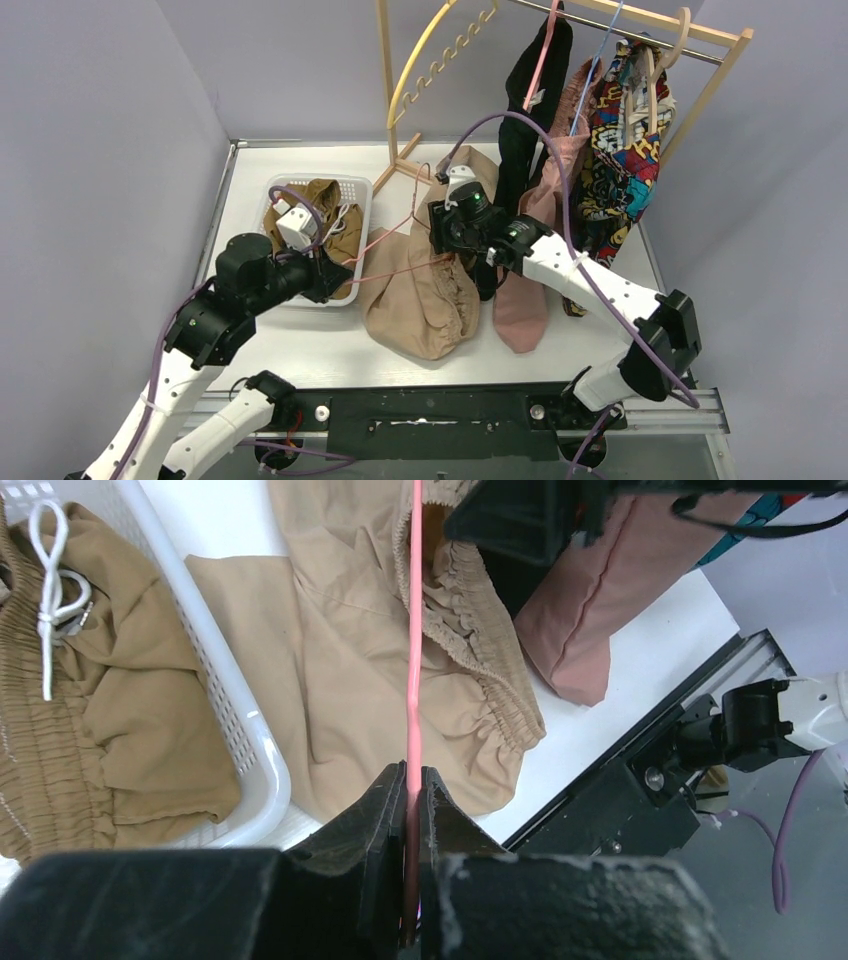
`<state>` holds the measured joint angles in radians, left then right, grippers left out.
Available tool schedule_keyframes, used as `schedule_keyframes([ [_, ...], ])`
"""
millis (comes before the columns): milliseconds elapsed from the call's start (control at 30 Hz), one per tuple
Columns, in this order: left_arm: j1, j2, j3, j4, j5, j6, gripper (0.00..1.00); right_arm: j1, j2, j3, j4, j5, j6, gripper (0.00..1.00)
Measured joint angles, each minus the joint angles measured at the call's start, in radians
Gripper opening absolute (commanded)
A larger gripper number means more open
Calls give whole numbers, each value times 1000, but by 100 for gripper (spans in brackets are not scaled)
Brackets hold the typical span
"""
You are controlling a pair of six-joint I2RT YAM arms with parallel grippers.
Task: Remove the shorts from the hanger
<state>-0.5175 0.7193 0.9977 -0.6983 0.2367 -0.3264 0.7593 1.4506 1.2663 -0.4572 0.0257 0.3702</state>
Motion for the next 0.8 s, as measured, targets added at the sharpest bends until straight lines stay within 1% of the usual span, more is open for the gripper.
schedule_keyframes([
  [100, 0, -14, 10, -2, -18, 3, 0, 15, 50, 0, -37, 41, -2, 36],
  [233, 0, -31, 20, -5, -35, 3, 0, 53, 111, 3, -72, 158, -6, 30],
  [367, 0, -42, 47, -24, -64, 6, 0, 60, 161, 6, -108, 274, 10, 31],
  [467, 0, -61, 68, -44, -106, 6, 0, 37, 159, 6, -118, 319, 22, 34],
  [600, 0, -100, 92, -62, -137, 6, 0, 6, 134, 7, -112, 304, 31, 38],
  [700, 0, -117, 109, -61, -131, 1, 0, -3, 118, 19, -109, 231, 31, 42],
  [800, 0, -118, 116, -55, -107, -6, 0, 18, 77, 21, -90, 167, 31, 44],
])
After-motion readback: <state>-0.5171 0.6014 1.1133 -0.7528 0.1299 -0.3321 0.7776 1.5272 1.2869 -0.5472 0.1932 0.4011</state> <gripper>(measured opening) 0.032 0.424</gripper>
